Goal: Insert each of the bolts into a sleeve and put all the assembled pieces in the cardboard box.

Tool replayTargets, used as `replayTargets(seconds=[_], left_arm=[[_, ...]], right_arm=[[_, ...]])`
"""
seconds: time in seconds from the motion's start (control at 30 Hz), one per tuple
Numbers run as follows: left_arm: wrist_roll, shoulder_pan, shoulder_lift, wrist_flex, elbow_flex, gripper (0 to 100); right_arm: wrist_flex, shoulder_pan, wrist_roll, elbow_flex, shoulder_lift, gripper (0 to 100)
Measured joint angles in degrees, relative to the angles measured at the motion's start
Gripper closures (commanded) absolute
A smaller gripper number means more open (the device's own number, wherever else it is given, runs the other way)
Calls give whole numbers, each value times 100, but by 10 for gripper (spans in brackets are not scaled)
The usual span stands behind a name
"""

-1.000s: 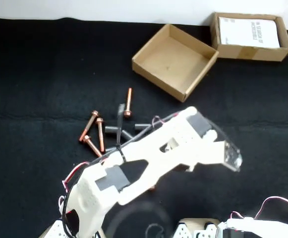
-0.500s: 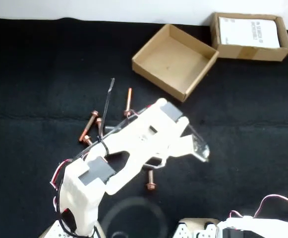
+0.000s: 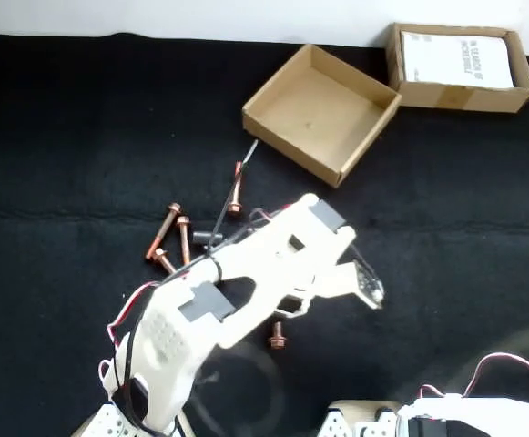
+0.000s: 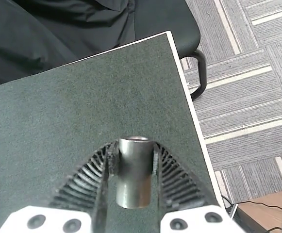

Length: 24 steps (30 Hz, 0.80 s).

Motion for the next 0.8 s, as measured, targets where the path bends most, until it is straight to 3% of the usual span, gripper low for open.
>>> replayTargets(seconds=[0.33, 0.57, 0.8], left_arm=[[0, 624, 352, 0, -325, 991], [642, 879, 431, -9, -1152, 991], [1125, 791, 501, -862, -1530, 991]], right_arm=[[0, 0, 0, 0, 0, 991], [0, 0, 0, 0, 9, 991], [0, 0, 0, 0, 18, 991]])
